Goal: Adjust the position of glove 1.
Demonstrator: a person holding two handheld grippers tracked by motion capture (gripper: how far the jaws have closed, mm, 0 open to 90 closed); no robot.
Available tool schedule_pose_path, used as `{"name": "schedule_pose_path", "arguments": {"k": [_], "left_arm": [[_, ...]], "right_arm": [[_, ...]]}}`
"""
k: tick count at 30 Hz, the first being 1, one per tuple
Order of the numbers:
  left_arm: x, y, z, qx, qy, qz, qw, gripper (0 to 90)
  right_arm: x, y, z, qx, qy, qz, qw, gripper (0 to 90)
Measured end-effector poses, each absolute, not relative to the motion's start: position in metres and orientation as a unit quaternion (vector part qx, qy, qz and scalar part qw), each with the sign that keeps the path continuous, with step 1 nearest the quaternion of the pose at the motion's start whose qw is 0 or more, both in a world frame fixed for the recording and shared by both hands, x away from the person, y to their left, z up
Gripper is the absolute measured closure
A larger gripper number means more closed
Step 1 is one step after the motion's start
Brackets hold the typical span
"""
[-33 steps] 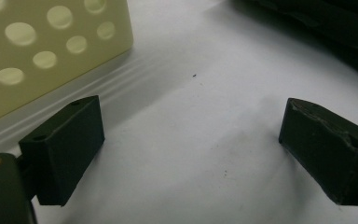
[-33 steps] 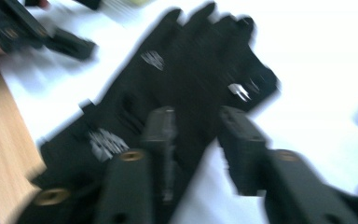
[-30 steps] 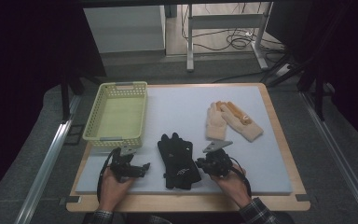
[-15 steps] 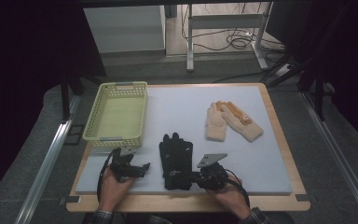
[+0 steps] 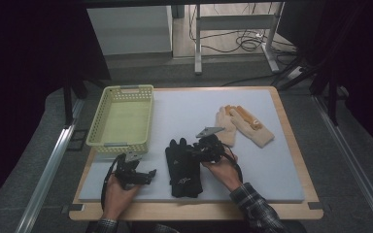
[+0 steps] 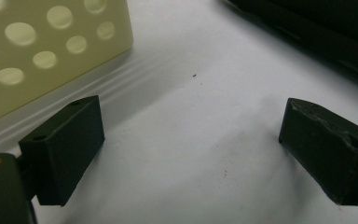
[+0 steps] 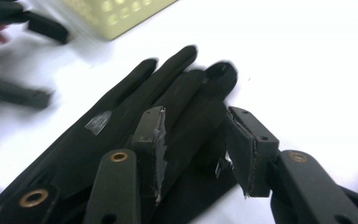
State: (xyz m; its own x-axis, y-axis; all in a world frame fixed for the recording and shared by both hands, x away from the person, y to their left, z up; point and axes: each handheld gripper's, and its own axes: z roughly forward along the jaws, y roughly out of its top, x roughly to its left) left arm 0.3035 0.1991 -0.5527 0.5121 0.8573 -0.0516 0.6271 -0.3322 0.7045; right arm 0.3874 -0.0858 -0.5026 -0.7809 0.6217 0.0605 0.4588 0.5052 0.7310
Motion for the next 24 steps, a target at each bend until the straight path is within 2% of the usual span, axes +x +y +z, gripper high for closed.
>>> {"name": "schedule_pose_path", "arguments": {"k": [3,6,8,9,19,24], "left_arm": [[0.303,0.199,-0.553,0.798,0.466,0.167,0.344,6.8],[0.303,0.199,-0.553,0.798,0.466,0.167,0.344,6.8],[0.303,0.199,-0.553,0.798,0.466,0.167,0.344,6.8],[0.303,0.199,-0.553,0.798,0.466,0.167,0.344,6.8],[0.303,0.199,-0.553,0.797,0.467,0.167,0.345,6.8],[0.303,0.199,-0.553,0.798,0.466,0.168,0.345,6.8]], "right_arm": [[0.400,-0.078,-0.512,0.326,0.865,0.366,0.106,55.4],[0.406,-0.078,-0.520,0.335,0.866,0.364,0.075,70.3],[0.403,-0.078,-0.520,0.332,0.866,0.366,0.079,84.3],[0.402,-0.078,-0.519,0.329,0.867,0.366,0.084,86.8],[0.377,-0.087,-0.481,0.309,0.859,0.386,0.134,88.1],[0.373,-0.100,-0.477,0.313,0.857,0.387,0.137,87.9]]}}
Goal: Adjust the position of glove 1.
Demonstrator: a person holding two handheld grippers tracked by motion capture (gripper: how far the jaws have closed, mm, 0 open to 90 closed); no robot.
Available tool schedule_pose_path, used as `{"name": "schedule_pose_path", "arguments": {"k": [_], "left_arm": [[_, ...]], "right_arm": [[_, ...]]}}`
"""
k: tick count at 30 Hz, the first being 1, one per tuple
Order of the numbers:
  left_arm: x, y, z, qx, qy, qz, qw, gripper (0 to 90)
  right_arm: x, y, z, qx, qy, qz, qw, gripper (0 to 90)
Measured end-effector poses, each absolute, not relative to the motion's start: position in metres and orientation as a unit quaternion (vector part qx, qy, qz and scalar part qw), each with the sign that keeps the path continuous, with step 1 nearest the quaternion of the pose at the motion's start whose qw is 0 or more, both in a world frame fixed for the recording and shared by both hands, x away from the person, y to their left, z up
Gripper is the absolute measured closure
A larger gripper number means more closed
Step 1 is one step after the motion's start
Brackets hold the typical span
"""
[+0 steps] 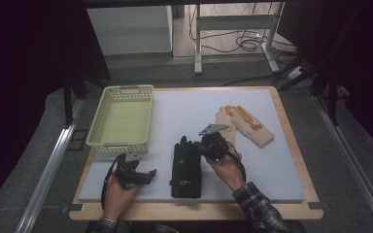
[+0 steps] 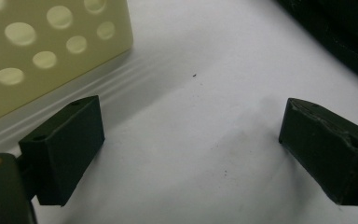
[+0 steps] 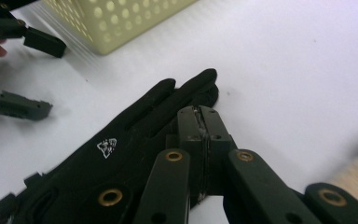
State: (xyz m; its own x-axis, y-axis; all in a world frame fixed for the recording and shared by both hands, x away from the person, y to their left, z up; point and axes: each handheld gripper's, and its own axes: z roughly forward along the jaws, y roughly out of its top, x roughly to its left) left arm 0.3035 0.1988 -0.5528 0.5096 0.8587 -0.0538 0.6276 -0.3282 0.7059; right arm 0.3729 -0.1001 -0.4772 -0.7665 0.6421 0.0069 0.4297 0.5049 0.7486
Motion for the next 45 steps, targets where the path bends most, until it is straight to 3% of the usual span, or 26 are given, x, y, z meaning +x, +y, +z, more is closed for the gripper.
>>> {"name": "schedule_pose_path", "arguments": {"k": [3,7,9,18,23,25,45], "left_arm": [[0.303,0.199,-0.553,0.798,0.466,0.167,0.344,6.8],[0.303,0.199,-0.553,0.798,0.466,0.167,0.344,6.8],[0.303,0.199,-0.553,0.798,0.465,0.168,0.343,6.8],[0.302,0.199,-0.551,0.801,0.461,0.173,0.339,6.9],[0.296,0.212,-0.550,0.800,0.469,0.183,0.325,5.5],[0.297,0.220,-0.552,0.798,0.476,0.165,0.332,3.9],[0.293,0.238,-0.555,0.815,0.439,0.153,0.346,3.0]], "right_arm": [[0.378,-0.102,-0.492,0.328,0.862,0.366,0.125,86.1],[0.378,-0.110,-0.502,0.335,0.860,0.364,0.126,71.1],[0.374,-0.118,-0.499,0.330,0.859,0.366,0.135,68.5],[0.323,-0.151,-0.507,0.290,0.880,0.363,0.097,79.4],[0.297,-0.153,-0.522,0.267,0.892,0.358,0.066,79.8],[0.292,-0.149,-0.527,0.261,0.893,0.362,0.063,79.8],[0.302,-0.070,-0.538,0.223,0.888,0.399,0.055,78.3]]}}
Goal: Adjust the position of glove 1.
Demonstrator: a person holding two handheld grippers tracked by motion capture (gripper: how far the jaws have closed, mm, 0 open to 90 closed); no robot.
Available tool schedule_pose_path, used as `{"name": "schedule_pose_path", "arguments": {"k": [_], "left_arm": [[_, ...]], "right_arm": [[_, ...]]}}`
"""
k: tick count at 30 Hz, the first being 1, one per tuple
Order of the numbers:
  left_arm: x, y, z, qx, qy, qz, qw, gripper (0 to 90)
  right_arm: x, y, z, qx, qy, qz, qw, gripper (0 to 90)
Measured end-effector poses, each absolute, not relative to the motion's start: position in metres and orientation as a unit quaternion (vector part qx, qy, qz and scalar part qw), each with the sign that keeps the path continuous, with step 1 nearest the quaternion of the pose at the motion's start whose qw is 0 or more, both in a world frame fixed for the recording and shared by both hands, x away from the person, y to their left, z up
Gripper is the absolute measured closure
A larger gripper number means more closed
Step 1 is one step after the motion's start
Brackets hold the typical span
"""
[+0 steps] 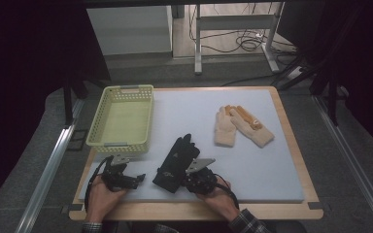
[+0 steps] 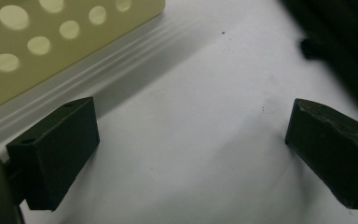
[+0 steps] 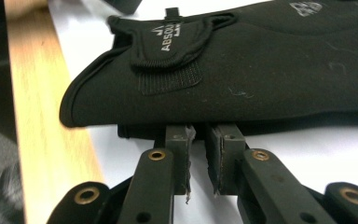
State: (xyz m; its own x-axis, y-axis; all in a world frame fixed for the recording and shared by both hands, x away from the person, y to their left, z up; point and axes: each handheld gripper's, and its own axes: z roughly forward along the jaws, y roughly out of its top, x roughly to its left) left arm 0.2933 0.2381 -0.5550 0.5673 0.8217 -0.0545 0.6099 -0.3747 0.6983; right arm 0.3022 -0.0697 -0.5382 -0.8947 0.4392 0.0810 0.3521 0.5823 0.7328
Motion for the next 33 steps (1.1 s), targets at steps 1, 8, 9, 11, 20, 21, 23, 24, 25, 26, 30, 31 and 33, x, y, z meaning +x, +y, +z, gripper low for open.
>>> {"name": "schedule_pose_path", "arguments": {"k": [1,8,9,11,20,21,23,24,25,26,30,31,33], "left_arm": [[0.293,0.238,-0.555,0.815,0.439,0.153,0.347,3.0],[0.293,0.238,-0.555,0.813,0.442,0.153,0.347,3.0],[0.293,0.237,-0.555,0.813,0.443,0.154,0.347,2.9],[0.293,0.237,-0.555,0.812,0.444,0.155,0.346,2.8],[0.291,0.236,-0.552,0.812,0.448,0.145,0.344,1.7],[0.291,0.236,-0.551,0.812,0.449,0.141,0.346,1.8],[0.290,0.236,-0.549,0.809,0.449,0.134,0.354,1.8],[0.290,0.235,-0.548,0.808,0.448,0.132,0.358,1.7],[0.290,0.234,-0.546,0.808,0.449,0.129,0.360,1.5],[0.290,0.233,-0.544,0.808,0.448,0.126,0.361,1.3],[0.289,0.227,-0.536,0.807,0.442,0.116,0.375,0.8],[0.288,0.225,-0.534,0.807,0.439,0.115,0.378,0.8],[0.288,0.220,-0.528,0.806,0.434,0.114,0.385,0.6]], "right_arm": [[0.304,-0.067,-0.538,0.222,0.888,0.400,0.054,78.2],[0.303,-0.078,-0.536,0.221,0.888,0.399,0.062,71.5],[0.303,-0.083,-0.535,0.224,0.886,0.400,0.065,70.6],[0.304,-0.092,-0.533,0.226,0.885,0.400,0.073,68.0],[0.316,-0.147,-0.525,0.266,0.874,0.389,0.120,53.1],[0.317,-0.153,-0.525,0.272,0.873,0.385,0.125,51.2],[0.320,-0.165,-0.525,0.282,0.872,0.377,0.137,47.0],[0.322,-0.170,-0.525,0.287,0.871,0.372,0.143,45.1],[0.323,-0.176,-0.525,0.291,0.871,0.368,0.148,43.2],[0.324,-0.181,-0.525,0.296,0.870,0.364,0.154,41.3],[0.330,-0.201,-0.527,0.320,0.862,0.355,0.168,33.3],[0.331,-0.206,-0.528,0.325,0.861,0.352,0.171,31.6],[0.334,-0.216,-0.529,0.338,0.856,0.349,0.175,28.6]]}}
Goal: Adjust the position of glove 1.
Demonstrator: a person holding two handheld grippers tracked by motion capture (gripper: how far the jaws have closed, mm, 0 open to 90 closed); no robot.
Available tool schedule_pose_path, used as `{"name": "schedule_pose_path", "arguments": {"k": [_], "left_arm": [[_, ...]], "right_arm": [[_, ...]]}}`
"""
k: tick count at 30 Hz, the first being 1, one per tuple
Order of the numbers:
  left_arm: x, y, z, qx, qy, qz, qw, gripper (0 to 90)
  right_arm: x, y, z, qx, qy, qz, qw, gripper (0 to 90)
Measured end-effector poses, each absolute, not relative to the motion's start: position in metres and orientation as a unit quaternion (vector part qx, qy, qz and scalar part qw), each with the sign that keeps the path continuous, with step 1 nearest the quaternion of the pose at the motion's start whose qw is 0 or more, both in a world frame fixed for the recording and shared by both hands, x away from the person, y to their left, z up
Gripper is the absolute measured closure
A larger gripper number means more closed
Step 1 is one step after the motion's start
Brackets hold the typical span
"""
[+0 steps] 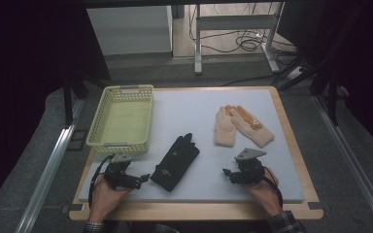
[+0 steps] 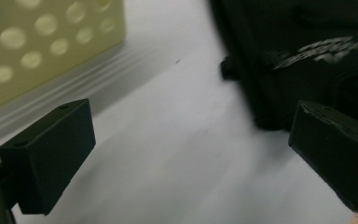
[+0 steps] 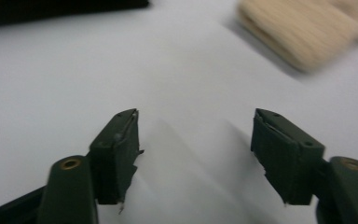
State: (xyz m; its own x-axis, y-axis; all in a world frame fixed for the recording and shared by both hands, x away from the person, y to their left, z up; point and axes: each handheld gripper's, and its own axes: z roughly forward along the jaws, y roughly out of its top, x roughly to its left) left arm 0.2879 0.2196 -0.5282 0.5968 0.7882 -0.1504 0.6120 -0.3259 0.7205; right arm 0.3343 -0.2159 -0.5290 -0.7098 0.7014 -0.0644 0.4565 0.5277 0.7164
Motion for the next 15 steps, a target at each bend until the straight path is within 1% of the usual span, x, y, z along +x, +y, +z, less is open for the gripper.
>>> {"name": "schedule_pose_path", "arguments": {"k": [3,8,10,13,15], "left_arm": [[0.289,0.210,-0.520,0.806,0.428,0.109,0.394,0.3],[0.292,0.188,-0.508,0.819,0.411,0.101,0.388,0.0],[0.294,0.176,-0.507,0.827,0.402,0.098,0.381,0.0],[0.299,0.158,-0.508,0.835,0.398,0.098,0.367,0.0],[0.302,0.148,-0.509,0.838,0.397,0.097,0.363,0.0]], "right_arm": [[0.339,-0.230,-0.529,0.353,0.849,0.347,0.184,24.8],[0.346,-0.249,-0.531,0.379,0.835,0.346,0.197,17.0],[0.349,-0.253,-0.531,0.392,0.829,0.353,0.183,16.9],[0.348,-0.251,-0.532,0.389,0.832,0.345,0.193,16.2],[0.349,-0.251,-0.532,0.391,0.830,0.347,0.192,16.2]]}}
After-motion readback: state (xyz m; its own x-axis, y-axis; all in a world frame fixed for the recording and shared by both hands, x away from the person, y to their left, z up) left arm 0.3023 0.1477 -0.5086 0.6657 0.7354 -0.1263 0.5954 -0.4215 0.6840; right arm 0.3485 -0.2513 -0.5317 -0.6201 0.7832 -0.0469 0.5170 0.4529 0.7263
